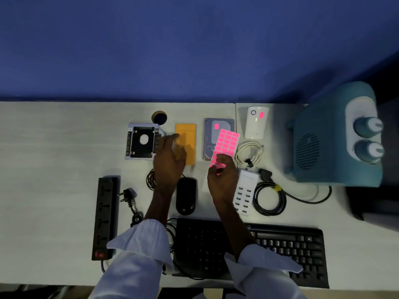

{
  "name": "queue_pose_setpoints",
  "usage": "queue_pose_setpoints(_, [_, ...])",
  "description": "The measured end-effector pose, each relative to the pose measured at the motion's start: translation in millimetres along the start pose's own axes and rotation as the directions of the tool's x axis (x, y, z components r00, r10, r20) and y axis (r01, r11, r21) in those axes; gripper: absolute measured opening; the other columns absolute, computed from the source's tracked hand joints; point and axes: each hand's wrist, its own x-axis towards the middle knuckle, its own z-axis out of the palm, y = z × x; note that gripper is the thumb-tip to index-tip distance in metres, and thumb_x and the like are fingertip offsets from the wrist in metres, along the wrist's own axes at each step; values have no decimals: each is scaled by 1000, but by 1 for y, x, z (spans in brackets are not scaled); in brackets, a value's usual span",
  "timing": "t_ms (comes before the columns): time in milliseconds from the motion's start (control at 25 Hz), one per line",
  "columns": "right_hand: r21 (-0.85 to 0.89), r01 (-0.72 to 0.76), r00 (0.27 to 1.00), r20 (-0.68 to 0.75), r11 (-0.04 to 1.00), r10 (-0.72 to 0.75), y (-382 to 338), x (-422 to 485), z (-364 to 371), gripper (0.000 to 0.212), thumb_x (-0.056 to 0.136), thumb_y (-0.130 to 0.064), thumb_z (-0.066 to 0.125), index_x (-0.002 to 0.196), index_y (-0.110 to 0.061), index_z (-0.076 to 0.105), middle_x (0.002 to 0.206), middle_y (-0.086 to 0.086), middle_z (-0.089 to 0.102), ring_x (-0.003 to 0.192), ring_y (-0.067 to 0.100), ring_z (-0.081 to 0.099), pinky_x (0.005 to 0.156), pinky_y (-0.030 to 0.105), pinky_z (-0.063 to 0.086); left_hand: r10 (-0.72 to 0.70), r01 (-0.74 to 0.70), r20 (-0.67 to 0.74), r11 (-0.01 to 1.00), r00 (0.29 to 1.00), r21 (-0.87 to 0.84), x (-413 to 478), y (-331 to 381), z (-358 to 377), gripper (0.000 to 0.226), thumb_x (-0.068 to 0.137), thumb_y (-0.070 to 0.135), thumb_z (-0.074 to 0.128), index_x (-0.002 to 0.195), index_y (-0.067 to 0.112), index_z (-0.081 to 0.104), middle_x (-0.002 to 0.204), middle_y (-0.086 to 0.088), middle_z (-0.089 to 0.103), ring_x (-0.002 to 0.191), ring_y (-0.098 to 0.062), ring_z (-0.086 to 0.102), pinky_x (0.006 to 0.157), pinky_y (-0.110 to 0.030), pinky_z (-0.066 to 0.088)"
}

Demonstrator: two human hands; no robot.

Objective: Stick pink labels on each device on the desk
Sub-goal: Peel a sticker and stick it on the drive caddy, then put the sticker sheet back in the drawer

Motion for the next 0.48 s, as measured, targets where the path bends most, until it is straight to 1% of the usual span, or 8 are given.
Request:
queue_pose_setpoints(40, [-5,-15,1000,-25,1000,15,2,0,-7,34,77,-12,56,109,-20,62,106,-8,67,77,-7,59,78,42,56,0,0,52,1000,999,-12,-10,21,2,41,91,40,47,121,16,63,115,-6,67,91,-27,68,75,-29,51])
queue_pose_setpoints(120, [-44,-39,998,-47,998,37,5,0,-20,36,79,-9,58,112,-22,62,114,-8,67,82,-4,60,84,40,55,-19,17,129,1000,991,12,-29,44,10,32,90,38,55,114,20,65,99,-1,72,86,-24,70,71,-28,50])
queue_pose_setpoints(200, [-108,-24,999,-45,994,19,6,0,-31,38,81,-12,59,117,-22,61,119,-5,67,98,11,66,89,38,54,-46,35,170,997,984,72,-46,51,19,26,90,38,62,109,19,63,94,2,73,85,-22,71,67,-28,51])
queue_pose_setpoints(240, [-135,-1,999,-36,991,-4,9,1,-35,38,82,-14,59,119,-22,59,119,-3,68,104,17,66,89,37,54,-70,54,175,994,982,97,-53,51,24,27,90,40,63,107,18,63,92,2,73,83,-22,71,64,-26,49])
queue_pose_setpoints(280, [-154,13,1000,-22,988,-17,11,2,-38,38,82,-15,60,120,-21,59,117,0,69,105,20,66,87,37,55,-104,87,175,991,979,99,-57,51,26,28,90,42,65,104,18,62,90,2,74,81,-22,71,63,-24,45])
queue_pose_setpoints(320, [-165,9,1000,-9,986,-11,12,4,-40,38,83,-17,61,120,-20,58,114,2,70,103,22,67,85,37,55,-134,123,170,990,976,72,-61,52,28,28,89,43,66,101,17,62,88,2,74,79,-21,71,62,-22,43])
queue_pose_setpoints(400, [-174,5,1000,7,985,-4,12,6,-44,35,82,-15,63,116,-17,58,106,6,72,97,27,69,79,36,55,-214,229,198,972,957,-55,-65,54,31,29,85,43,72,95,17,62,84,1,74,74,-19,70,62,-24,47])
queue_pose_setpoints(480, [-150,40,999,20,988,-37,12,10,-44,32,80,-11,64,112,-12,60,102,7,72,95,28,69,78,34,53,-318,392,311,895,896,-213,-59,55,33,27,82,33,78,95,17,62,88,-4,75,68,-18,71,57,-28,53])
